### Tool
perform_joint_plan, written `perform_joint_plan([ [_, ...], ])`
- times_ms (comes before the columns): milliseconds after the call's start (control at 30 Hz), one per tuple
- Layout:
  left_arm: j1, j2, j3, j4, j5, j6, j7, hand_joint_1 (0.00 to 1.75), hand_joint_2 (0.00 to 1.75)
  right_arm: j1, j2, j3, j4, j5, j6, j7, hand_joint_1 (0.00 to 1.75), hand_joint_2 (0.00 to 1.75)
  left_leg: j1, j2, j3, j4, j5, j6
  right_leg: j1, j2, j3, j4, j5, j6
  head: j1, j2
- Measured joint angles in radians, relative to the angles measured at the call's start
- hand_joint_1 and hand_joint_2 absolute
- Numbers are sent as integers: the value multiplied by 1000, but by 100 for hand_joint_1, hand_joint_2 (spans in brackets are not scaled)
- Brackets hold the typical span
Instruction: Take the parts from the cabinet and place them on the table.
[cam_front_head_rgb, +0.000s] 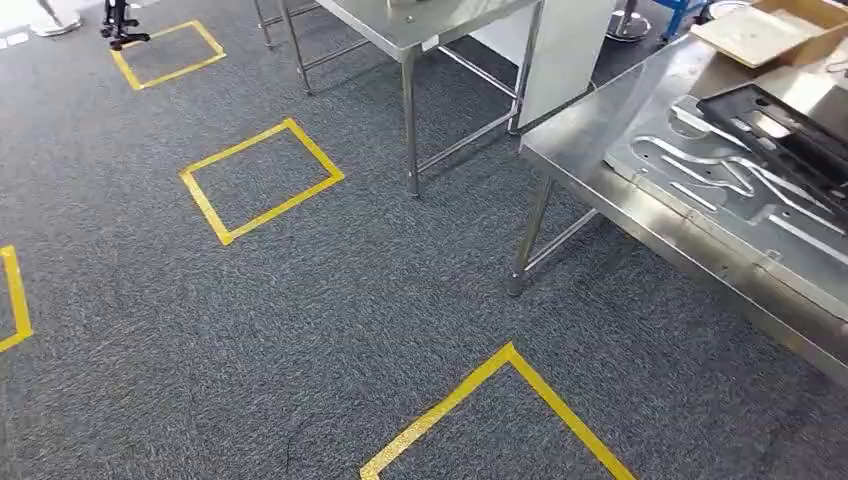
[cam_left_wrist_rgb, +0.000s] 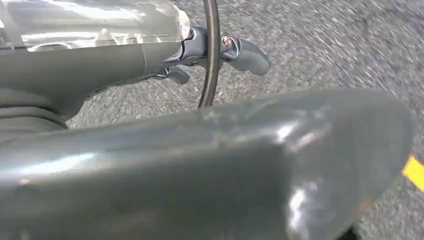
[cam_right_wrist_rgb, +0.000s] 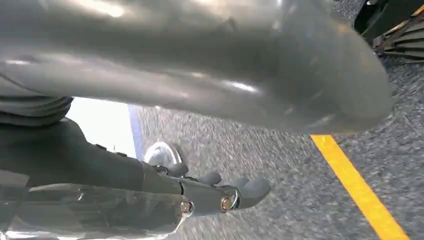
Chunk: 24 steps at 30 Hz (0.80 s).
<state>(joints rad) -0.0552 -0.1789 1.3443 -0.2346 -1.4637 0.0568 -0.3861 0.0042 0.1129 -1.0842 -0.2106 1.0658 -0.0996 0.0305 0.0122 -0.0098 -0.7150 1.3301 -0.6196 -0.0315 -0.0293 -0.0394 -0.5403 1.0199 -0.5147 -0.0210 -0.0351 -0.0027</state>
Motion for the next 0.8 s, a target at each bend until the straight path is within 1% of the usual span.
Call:
perform_joint_plan([
  [33,2,0,0,0,0,0,0,0,0,-1,-3,0,0,0,0,0,0,0,1,3,11,-22,25,-2,-1,-12,2,0,-3,2,0,0],
  [67,4,0,0,0,0,0,0,0,0,-2,-5,0,0,0,0,0,0,0,2,7,45,-89,66,-1,-1,-24,7,0,-6,5,0,0],
  [100,5,0,0,0,0,0,0,0,0,-3,-5,0,0,0,3,0,0,0,2,18,96,-184,112,1,-2,-36,14,0,-10,8,0,0],
  [133,4,1,0,0,0,0,0,0,0,-3,-6,0,1,0,3,0,0,0,0,49,144,-272,148,5,-2,-47,21,0,-14,13,0,0],
  [167,1,1,0,0,0,0,0,0,0,-2,-6,0,1,0,4,0,0,0,-9,75,157,-303,133,12,4,-56,23,0,-18,19,0,0],
  [200,-1,0,0,0,0,0,-1,0,0,-3,-6,0,2,0,4,0,0,0,-11,61,158,-307,139,22,6,-64,25,-1,-21,26,0,0],
  [233,1,0,0,0,0,0,0,0,0,-6,-6,0,2,0,4,0,0,0,-13,52,153,-304,138,26,5,-71,29,-3,-21,32,0,0],
  [267,4,1,0,0,0,0,0,0,0,-10,-6,0,2,0,4,0,0,0,-15,45,149,-304,136,31,5,-79,35,-10,-19,37,0,0],
  [300,6,0,0,0,0,0,0,0,0,-17,-6,1,2,0,4,0,0,0,-15,32,153,-316,140,40,7,-86,44,-16,-19,45,0,0],
  [333,8,0,0,0,0,0,0,0,0,-15,-6,2,2,0,4,0,0,0,-2,25,169,-330,151,50,1,-52,47,-9,-28,51,0,0],
  [367,7,-1,0,0,0,0,0,0,0,-13,-5,2,2,0,4,-1,0,0,-4,17,172,-335,153,55,0,-1,35,18,-51,50,0,0],
  [400,5,-1,0,0,0,0,0,0,0,-12,-2,2,2,0,5,0,0,0,-5,11,170,-335,156,62,1,22,1,84,-93,47,0,0],
  [433,3,-1,0,0,0,0,0,0,0,-10,3,2,2,0,4,0,0,0,-7,0,169,-335,155,64,1,32,-42,168,-134,45,0,0],
  [467,2,-1,0,0,0,0,0,0,0,-7,8,2,2,3,3,0,0,0,-10,-11,169,-335,154,66,1,35,-83,245,-161,46,0,0],
  [500,2,0,0,0,0,0,0,0,0,-5,10,2,2,5,3,0,0,0,-12,-25,170,-334,154,67,1,35,-110,289,-163,45,0,0],
  [533,3,0,0,0,1,0,0,0,0,-5,12,2,2,6,2,0,0,0,-12,-39,172,-333,153,66,1,36,-114,282,-140,45,0,0],
  [567,3,0,0,0,0,0,0,0,0,-4,14,2,2,7,1,0,0,0,-13,-55,174,-331,150,65,1,38,-99,234,-95,43,0,0],
  [600,3,0,0,0,0,0,0,0,0,-4,15,2,2,8,0,0,0,0,-12,-70,177,-328,148,63,0,45,-67,156,-40,41,0,0],
  [633,3,0,0,0,0,0,0,0,0,-3,15,2,2,8,0,0,0,0,-12,-84,178,-323,144,58,-1,69,-33,69,9,37,0,0],
  [667,3,-1,0,0,0,-1,0,0,0,0,15,2,2,8,0,0,0,0,-9,-92,166,-317,140,53,-4,135,-17,30,7,33,0,0],
  [700,-1,-2,0,0,0,-1,0,0,0,-1,15,2,2,8,0,-1,0,0,-15,-106,162,-304,134,43,-4,143,-20,12,4,34,0,0],
  [733,-1,-2,0,0,0,-1,0,0,0,-2,15,2,2,8,0,-2,0,0,-8,-116,156,-306,137,37,2,128,-20,17,4,33,0,0],
  [767,2,-1,0,0,0,-1,0,0,0,-3,15,2,2,8,0,-1,0,0,-4,-128,150,-310,138,29,8,118,-17,18,2,28,0,0],
  [800,4,-2,0,0,0,-1,0,0,0,-3,15,2,2,9,0,-1,0,0,-1,-141,151,-312,139,21,8,106,-14,14,3,22,0,0],
])
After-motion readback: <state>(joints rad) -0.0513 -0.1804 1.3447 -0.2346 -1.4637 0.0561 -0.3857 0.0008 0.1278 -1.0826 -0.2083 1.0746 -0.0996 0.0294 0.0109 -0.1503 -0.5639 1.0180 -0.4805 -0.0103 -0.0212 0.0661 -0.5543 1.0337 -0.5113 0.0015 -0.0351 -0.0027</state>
